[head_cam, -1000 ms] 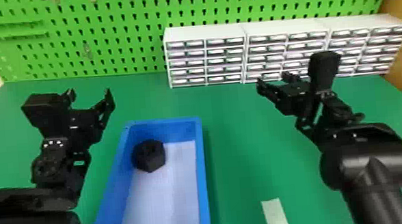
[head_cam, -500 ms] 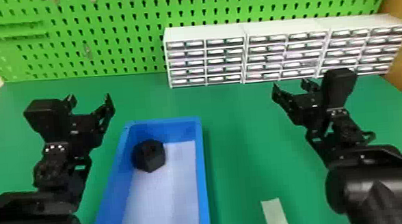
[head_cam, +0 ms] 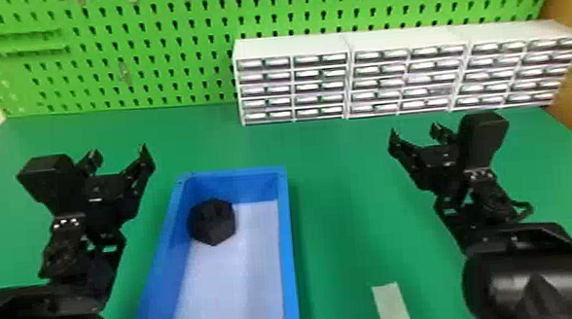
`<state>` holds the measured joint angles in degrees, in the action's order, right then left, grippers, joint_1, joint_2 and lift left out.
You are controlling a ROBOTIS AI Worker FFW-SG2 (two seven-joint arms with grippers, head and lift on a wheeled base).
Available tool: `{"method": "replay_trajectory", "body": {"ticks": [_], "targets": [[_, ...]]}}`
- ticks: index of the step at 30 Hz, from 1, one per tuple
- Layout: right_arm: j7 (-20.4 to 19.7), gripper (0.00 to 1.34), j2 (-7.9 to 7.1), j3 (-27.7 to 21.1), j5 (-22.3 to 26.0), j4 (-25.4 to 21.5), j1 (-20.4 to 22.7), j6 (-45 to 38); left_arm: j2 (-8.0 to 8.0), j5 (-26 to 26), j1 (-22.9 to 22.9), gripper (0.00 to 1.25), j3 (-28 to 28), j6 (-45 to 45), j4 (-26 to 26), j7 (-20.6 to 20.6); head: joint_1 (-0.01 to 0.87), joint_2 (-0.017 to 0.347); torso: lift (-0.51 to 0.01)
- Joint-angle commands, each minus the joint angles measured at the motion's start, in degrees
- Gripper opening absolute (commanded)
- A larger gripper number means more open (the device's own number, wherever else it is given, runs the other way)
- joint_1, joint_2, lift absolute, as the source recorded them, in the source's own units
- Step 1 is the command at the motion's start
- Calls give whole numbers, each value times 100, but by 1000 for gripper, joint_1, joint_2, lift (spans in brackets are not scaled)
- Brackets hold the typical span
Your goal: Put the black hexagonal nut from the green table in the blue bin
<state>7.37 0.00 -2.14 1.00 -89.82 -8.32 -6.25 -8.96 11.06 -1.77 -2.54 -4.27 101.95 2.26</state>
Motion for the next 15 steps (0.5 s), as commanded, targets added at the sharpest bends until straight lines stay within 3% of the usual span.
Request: {"method": "replay_trajectory", "body": {"ticks": [1, 15], "targets": [[1, 876, 5, 56, 67, 0, 5, -8, 0, 45, 45, 804, 25, -4, 0, -76, 686, 52, -97], [-43, 876, 5, 30, 58, -62, 58, -43, 0, -209, 63, 802, -19, -118, 62, -164, 686, 52, -97]]}}
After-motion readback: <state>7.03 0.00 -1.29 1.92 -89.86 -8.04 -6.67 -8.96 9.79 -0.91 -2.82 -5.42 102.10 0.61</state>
